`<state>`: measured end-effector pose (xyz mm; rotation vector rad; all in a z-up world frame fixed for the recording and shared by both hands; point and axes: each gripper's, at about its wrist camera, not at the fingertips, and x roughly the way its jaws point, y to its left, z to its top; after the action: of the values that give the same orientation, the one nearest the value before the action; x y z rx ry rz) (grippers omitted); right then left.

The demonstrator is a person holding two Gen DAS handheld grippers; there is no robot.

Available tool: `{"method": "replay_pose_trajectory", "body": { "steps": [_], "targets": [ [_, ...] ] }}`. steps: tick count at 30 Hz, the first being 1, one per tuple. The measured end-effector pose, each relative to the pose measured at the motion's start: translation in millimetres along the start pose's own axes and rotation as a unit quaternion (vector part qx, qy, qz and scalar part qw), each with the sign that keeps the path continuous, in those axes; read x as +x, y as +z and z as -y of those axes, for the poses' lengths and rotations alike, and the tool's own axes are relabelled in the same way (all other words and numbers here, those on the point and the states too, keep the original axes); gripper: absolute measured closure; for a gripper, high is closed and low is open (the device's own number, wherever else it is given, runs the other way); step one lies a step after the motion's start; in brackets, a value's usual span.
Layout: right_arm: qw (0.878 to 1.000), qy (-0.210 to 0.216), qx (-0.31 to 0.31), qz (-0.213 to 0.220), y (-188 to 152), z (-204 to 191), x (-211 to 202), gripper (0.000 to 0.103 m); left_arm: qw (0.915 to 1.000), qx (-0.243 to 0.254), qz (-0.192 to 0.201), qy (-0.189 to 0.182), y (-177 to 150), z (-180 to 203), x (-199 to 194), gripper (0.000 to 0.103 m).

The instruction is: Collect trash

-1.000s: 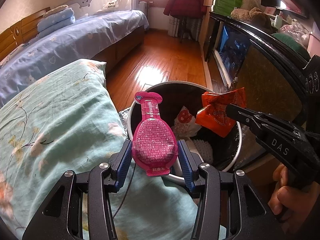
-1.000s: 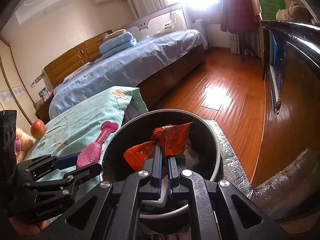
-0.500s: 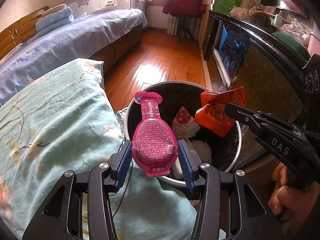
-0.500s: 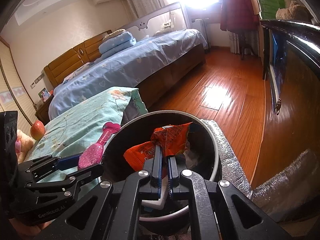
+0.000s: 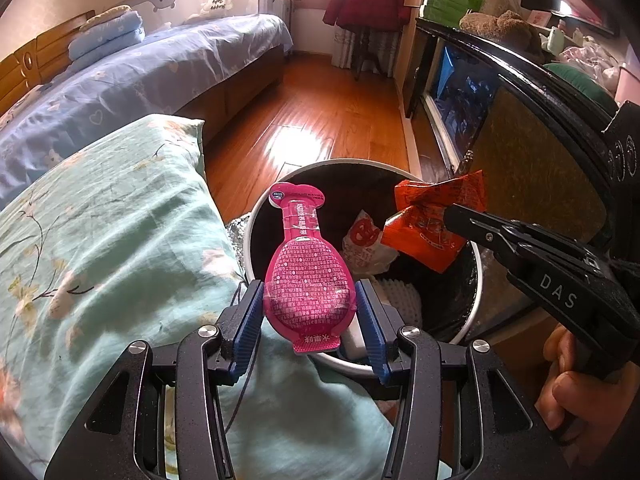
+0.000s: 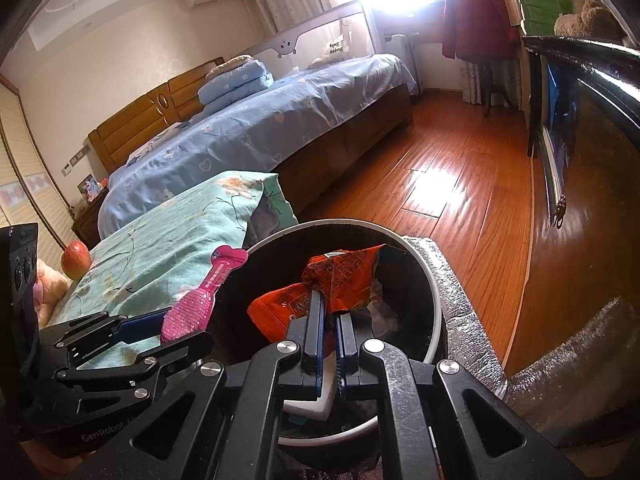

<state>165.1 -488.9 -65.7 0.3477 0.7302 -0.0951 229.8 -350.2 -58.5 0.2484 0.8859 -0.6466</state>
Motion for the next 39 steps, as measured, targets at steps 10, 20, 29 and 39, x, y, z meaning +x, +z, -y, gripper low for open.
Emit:
{"method": "replay_pose_trajectory", "body": {
  "steps": [10, 20, 29, 39],
  "targets": [
    [1.0, -0.003, 0.0, -0.004, 2, 1, 3, 0.096, 1.0, 0.0, -0.004, -0.005, 2, 0, 2, 0.057],
    [1.0, -0.011, 0.018, -0.001, 0, -1, -2, 0.058, 0.9995, -0.02, 0.025, 0.004, -13, -18, -28, 0.041],
    [0.999, 0.017, 0.009, 0.037, -16, -44, -39, 0.025, 0.9919, -0.1, 0.077, 0.015, -59, -56, -88, 0.035],
    [0.996, 0.035, -0.022, 0.075, -47, -96, -80, 0.016, 0.9788, -0.149, 0.126, 0.064, -116, -86, -148, 0.031]
  ]
}}
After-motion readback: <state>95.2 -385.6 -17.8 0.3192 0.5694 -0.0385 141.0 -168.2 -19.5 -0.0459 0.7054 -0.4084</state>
